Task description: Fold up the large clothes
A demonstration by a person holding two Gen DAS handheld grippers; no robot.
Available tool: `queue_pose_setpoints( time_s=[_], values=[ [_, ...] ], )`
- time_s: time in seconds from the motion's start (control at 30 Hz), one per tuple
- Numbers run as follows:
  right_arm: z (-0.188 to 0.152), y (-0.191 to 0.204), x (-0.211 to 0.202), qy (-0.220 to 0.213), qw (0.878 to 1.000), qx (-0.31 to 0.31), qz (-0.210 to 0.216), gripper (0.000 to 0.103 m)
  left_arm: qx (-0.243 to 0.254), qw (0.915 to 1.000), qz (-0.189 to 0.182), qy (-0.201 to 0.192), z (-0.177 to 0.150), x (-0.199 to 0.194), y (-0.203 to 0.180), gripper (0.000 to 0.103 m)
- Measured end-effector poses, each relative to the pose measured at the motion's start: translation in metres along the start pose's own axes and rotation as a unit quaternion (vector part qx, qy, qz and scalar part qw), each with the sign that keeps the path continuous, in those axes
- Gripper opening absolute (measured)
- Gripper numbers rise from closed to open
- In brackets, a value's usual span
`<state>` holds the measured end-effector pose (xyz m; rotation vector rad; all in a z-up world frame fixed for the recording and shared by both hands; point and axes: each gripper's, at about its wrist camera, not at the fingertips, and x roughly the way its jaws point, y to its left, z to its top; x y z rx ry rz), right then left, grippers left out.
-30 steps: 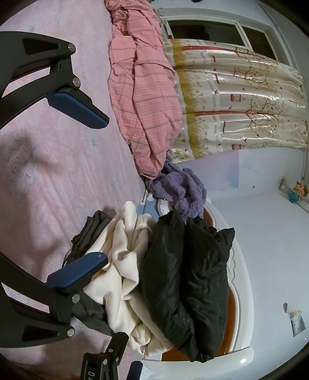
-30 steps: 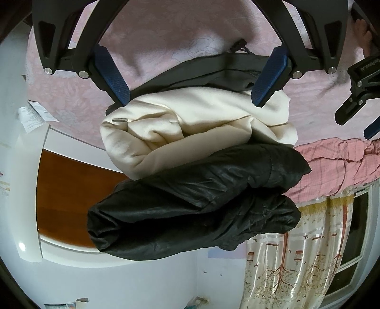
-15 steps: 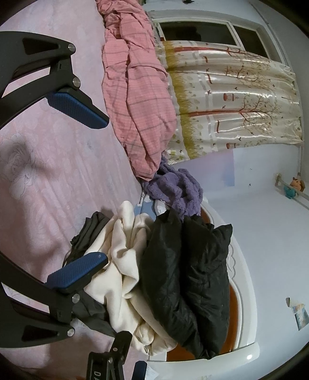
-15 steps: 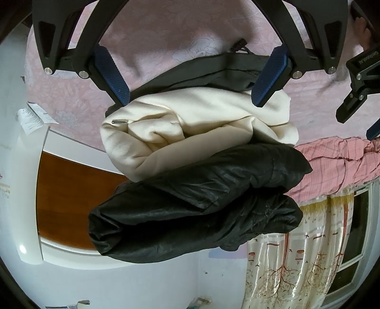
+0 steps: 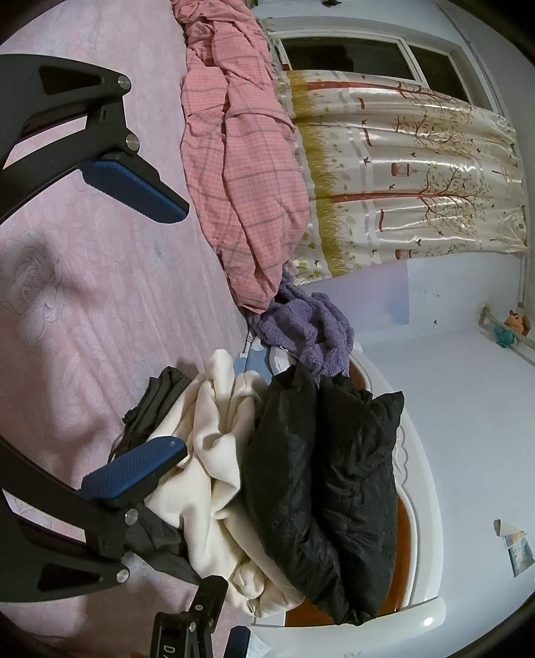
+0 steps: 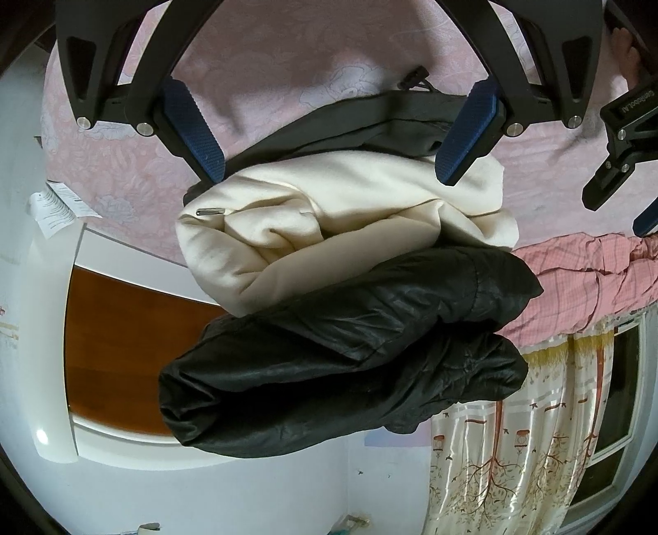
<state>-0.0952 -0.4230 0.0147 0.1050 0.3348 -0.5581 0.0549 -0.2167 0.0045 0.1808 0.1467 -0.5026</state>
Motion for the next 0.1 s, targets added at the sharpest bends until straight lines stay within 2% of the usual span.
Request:
queue_pose_setpoints(
  time_s=[0.1],
  values=[
    [0.0001,0.0000,0.0003,0.000,1.000,0.000,0.000,0.102,0.000,1.0000,0.000,0.000,0.0000,-0.0001,0.0000,0.103]
  ],
)
